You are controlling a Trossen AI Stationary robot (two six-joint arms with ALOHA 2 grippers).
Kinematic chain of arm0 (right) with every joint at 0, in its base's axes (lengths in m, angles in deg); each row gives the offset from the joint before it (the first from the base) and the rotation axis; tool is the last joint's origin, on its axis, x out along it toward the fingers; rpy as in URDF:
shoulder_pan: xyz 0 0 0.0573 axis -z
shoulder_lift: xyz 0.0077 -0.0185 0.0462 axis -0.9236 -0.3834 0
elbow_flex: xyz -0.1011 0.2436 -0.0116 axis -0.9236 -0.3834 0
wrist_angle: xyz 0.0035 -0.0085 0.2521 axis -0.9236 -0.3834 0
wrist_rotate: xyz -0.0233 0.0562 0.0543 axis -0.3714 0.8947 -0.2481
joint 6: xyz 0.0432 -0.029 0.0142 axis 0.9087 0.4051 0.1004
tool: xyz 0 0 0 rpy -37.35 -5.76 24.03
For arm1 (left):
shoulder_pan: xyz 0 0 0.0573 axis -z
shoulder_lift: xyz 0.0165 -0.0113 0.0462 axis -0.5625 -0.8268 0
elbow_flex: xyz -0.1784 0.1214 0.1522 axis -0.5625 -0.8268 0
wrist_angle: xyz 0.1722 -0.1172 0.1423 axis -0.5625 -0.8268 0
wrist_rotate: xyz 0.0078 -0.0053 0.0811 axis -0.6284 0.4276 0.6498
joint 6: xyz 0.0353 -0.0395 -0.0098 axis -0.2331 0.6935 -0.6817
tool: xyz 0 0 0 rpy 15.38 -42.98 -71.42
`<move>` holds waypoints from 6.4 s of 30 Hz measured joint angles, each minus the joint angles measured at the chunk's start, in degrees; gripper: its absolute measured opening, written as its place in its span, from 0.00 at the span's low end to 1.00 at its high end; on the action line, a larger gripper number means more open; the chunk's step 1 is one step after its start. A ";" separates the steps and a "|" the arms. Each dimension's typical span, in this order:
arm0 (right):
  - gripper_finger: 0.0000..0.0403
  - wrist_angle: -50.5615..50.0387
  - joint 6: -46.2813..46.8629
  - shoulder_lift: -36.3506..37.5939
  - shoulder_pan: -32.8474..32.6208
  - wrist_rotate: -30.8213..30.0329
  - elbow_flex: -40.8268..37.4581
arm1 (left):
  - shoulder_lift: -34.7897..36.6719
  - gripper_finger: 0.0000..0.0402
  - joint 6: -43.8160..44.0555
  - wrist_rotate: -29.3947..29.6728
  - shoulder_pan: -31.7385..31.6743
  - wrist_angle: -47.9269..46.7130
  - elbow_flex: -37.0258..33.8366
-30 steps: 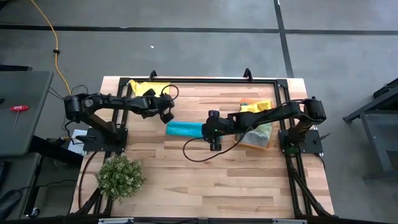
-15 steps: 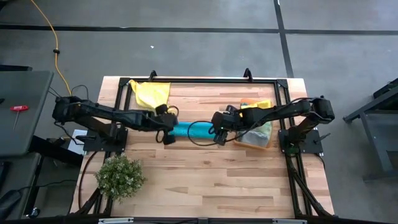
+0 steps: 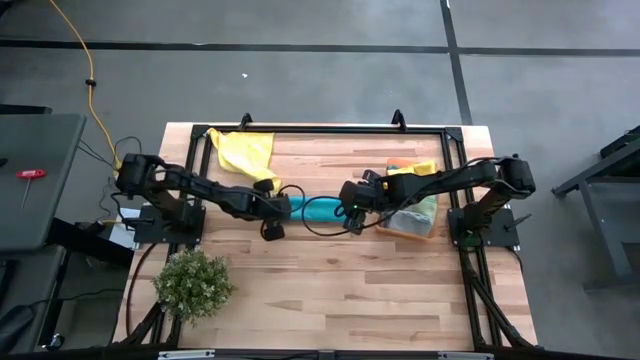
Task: Fold microfiber towels
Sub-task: Fold the blue microfiber cloth
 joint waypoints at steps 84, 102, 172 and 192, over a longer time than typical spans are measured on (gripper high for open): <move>0.00 -1.85 8.04 -9.37 10.53 -0.65 -0.09 | -2.94 0.00 24.26 16.48 23.32 -15.85 7.41; 0.00 3.87 8.12 -6.49 8.10 8.62 -0.04 | -10.67 0.00 13.92 15.33 16.67 -5.98 7.50; 0.33 53.99 15.65 -22.40 2.99 18.90 0.02 | -10.89 0.00 15.79 15.21 15.50 -2.69 7.46; 0.50 37.61 -4.55 -16.32 3.73 7.43 0.09 | 11.12 0.00 18.64 24.86 25.72 -10.77 7.44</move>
